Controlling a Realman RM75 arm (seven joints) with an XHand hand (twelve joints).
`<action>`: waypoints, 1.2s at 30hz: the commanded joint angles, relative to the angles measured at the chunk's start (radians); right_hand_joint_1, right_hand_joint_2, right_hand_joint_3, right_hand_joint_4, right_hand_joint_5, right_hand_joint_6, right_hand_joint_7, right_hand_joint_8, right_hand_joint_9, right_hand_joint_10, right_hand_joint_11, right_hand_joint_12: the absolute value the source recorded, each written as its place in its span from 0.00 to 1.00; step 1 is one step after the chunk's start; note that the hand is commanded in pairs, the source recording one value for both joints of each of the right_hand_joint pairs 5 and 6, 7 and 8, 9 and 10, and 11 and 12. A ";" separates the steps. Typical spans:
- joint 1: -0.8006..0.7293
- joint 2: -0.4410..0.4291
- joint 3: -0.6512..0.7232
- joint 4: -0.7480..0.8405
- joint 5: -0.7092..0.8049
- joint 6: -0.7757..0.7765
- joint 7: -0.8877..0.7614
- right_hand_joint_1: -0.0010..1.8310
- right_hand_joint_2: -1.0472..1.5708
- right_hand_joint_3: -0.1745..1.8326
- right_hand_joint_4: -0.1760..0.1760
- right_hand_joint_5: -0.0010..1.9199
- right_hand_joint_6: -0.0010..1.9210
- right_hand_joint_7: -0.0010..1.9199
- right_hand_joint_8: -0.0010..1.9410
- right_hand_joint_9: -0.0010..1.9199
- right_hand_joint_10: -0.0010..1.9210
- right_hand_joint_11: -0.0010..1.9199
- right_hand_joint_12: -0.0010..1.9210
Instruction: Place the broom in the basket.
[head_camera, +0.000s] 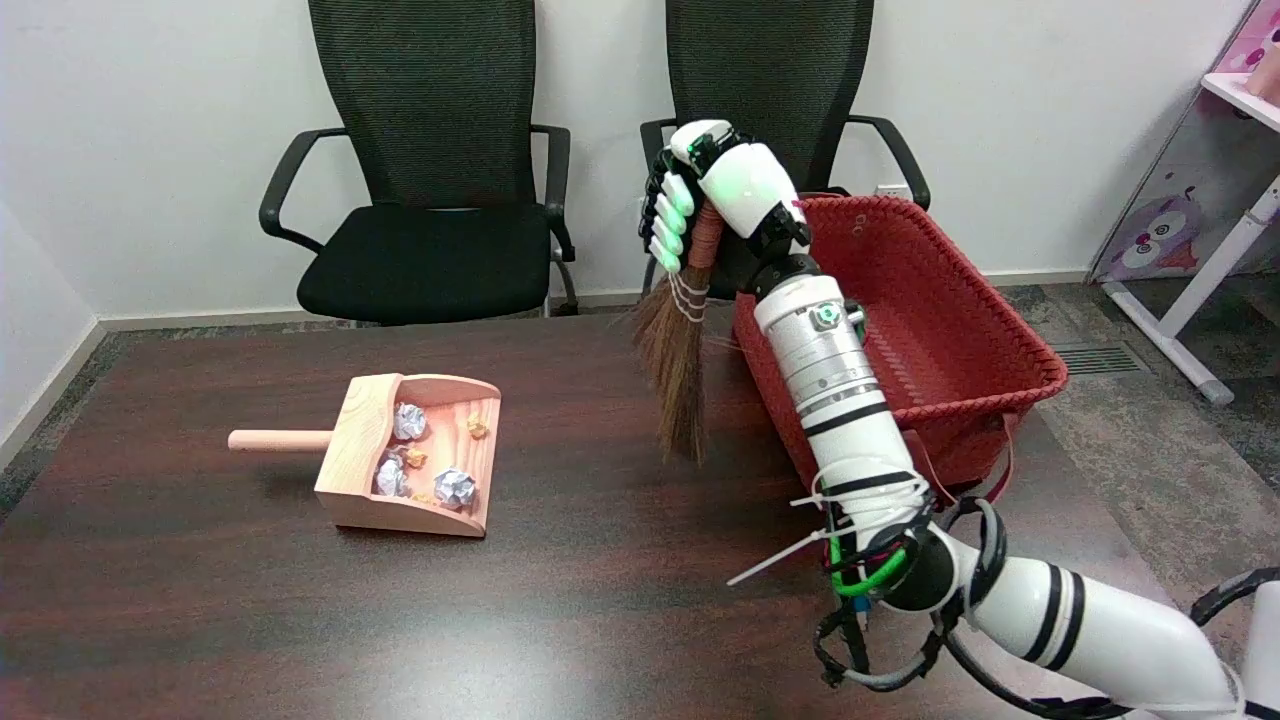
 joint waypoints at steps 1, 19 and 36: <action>-0.027 0.086 0.004 -0.062 0.083 0.071 -0.022 0.33 0.99 1.00 0.60 1.00 1.00 1.00 0.99 1.00 1.00 1.00 1.00; 0.040 0.124 0.253 -0.265 0.245 0.416 -0.025 0.33 1.00 0.99 0.60 1.00 1.00 1.00 0.99 1.00 1.00 1.00 1.00; 0.515 0.762 0.274 -0.295 1.069 0.612 -0.021 0.33 0.99 0.99 0.62 1.00 1.00 1.00 0.99 1.00 1.00 1.00 1.00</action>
